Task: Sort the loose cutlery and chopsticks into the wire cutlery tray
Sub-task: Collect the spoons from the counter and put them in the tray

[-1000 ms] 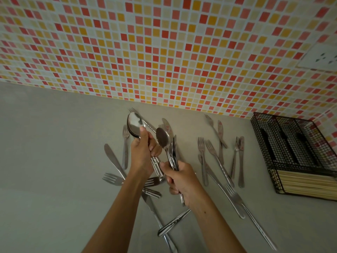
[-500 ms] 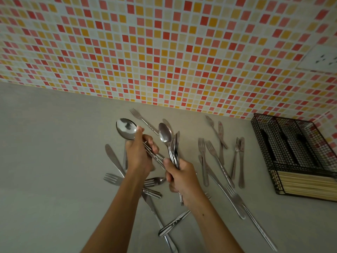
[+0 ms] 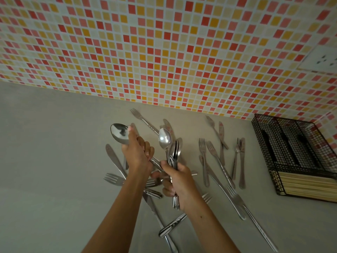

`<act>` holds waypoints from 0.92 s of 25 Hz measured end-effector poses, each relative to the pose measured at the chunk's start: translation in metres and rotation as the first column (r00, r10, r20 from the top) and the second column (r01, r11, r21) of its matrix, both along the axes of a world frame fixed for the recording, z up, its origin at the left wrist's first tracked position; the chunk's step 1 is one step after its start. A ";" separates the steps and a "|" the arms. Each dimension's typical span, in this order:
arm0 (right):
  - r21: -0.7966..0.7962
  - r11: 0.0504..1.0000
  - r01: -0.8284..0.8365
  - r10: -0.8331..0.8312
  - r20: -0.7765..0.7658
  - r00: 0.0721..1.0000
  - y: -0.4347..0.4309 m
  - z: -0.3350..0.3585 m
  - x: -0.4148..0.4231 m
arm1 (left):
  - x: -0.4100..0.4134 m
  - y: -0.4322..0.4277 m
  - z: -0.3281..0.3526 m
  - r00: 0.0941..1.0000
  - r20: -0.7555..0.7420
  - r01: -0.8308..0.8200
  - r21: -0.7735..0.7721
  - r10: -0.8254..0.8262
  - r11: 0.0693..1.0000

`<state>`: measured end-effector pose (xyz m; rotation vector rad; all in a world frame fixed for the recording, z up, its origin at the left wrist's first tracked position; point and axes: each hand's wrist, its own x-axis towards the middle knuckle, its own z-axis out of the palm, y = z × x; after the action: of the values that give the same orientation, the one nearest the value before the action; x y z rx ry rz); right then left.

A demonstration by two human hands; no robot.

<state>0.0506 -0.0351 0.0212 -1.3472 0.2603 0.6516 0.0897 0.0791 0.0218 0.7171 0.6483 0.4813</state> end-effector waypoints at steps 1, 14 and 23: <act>-0.037 0.999 -0.008 0.010 0.036 0.999 0.001 -0.002 0.000 | 0.000 -0.001 -0.001 1.000 0.001 -0.010 0.014 0.010 1.000; -0.103 0.986 -0.128 0.135 0.065 0.989 -0.034 -0.013 0.019 | 0.007 0.016 -0.003 0.983 0.151 0.118 -0.066 -0.108 0.991; -0.162 0.963 -0.215 0.242 0.172 0.955 -0.058 0.026 0.036 | 0.002 0.014 -0.013 0.983 0.005 0.180 -0.244 -0.184 0.953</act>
<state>0.0861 -0.0930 0.0474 -1.5813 -0.0063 0.7013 0.0917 0.0934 0.0088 0.5421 0.6380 0.2201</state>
